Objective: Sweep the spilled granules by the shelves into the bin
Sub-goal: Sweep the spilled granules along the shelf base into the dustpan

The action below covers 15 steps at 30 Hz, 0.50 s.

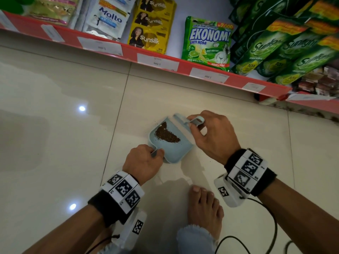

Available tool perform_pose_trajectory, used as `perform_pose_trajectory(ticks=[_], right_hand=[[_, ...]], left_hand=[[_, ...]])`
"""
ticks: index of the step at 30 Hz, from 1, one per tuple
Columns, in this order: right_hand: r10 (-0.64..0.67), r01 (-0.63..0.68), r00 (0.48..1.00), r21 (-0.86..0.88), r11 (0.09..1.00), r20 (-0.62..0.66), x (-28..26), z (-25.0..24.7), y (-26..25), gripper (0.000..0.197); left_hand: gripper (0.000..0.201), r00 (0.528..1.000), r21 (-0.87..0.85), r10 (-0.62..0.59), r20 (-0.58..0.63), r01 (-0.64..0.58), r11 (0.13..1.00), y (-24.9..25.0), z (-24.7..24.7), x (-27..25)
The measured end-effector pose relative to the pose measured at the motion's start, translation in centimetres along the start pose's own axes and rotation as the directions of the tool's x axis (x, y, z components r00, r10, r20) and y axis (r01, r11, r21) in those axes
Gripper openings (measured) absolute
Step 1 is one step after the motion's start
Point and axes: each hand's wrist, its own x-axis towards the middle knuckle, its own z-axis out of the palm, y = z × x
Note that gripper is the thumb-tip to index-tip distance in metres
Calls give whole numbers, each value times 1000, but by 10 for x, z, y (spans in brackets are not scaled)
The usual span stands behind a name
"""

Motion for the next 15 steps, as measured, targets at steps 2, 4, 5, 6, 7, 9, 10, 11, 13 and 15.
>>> perform_pose_trajectory(ticks=[2,4,5,6,7,9,10,11,13,15], right_hand=[[-13,8,999,-117,993,-41,3,-3,0,21],[-4,10,1000,-204,979,28,5,-4,0,21],[-8,24,996,-193,981,84,5,-3,0,22],[-17,39,991,-156,987,136,3,-1,0,23],[-22,41,986,-114,993,167,2,1,0,25],[18,-10,988,-51,999,155,1,2,-1,33],[38,-34,993,-38,999,113,2,2,-1,36],[45,-43,998,-42,998,53,4,1,0,34],[19,-25,999,-132,991,-46,8,-1,1,23],[5,-10,1000,-219,976,-22,11,0,1,20]], left_hand=[[46,1000,4,-3,3,3,1000,-1,0,-1],[47,1000,6,-12,4,12,1000,-1,0,-1],[47,1000,7,-11,7,11,1000,-1,0,-1],[46,1000,5,-7,11,7,1000,-1,1,-1],[46,1000,0,-1,14,1,1000,-1,0,0],[44,1000,-5,10,13,-10,1000,-1,0,-1],[44,1000,-1,12,10,-12,1000,-1,0,-1],[44,1000,5,14,6,-14,1000,-1,1,-1],[44,1000,10,11,2,-11,1000,-2,0,-1],[46,1000,10,6,3,-6,1000,-2,0,-1]])
